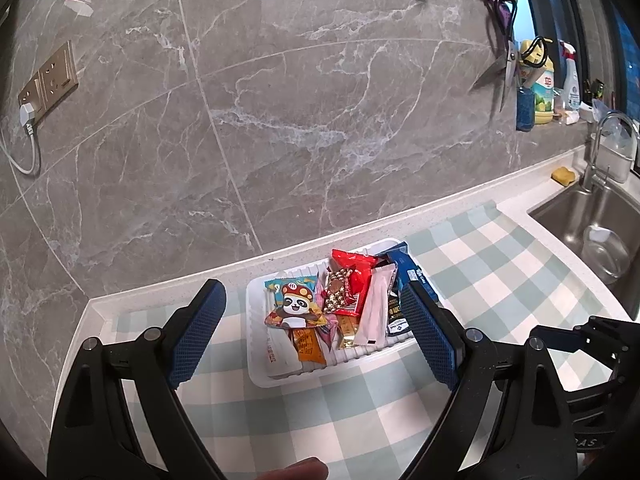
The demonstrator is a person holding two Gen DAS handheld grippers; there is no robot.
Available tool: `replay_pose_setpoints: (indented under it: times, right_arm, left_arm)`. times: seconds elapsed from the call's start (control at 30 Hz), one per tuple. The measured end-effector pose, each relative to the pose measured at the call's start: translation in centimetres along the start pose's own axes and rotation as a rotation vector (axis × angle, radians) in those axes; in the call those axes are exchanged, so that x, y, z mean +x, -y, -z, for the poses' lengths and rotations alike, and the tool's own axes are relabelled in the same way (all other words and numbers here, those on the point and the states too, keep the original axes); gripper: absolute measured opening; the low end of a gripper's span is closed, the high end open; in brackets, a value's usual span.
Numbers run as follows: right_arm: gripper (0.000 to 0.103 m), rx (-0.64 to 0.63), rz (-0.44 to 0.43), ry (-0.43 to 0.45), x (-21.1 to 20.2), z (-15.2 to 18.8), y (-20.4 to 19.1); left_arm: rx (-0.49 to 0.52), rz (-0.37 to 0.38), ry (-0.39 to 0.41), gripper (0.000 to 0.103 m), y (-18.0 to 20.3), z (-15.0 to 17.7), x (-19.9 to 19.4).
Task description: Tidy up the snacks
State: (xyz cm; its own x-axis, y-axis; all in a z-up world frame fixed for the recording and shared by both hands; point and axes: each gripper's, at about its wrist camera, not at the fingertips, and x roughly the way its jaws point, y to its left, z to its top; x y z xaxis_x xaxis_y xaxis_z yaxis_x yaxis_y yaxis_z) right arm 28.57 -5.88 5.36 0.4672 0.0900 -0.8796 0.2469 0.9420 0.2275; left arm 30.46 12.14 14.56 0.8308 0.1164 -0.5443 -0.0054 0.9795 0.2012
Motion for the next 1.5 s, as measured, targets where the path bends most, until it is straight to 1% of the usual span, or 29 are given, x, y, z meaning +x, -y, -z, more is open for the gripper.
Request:
replay_pose_setpoints:
  times: [1.5]
  right_arm:
    - [0.065, 0.004, -0.001, -0.002, 0.27, 0.12, -0.1]
  left_arm:
    - [0.007, -0.006, 0.006, 0.089, 0.13, 0.13, 0.2]
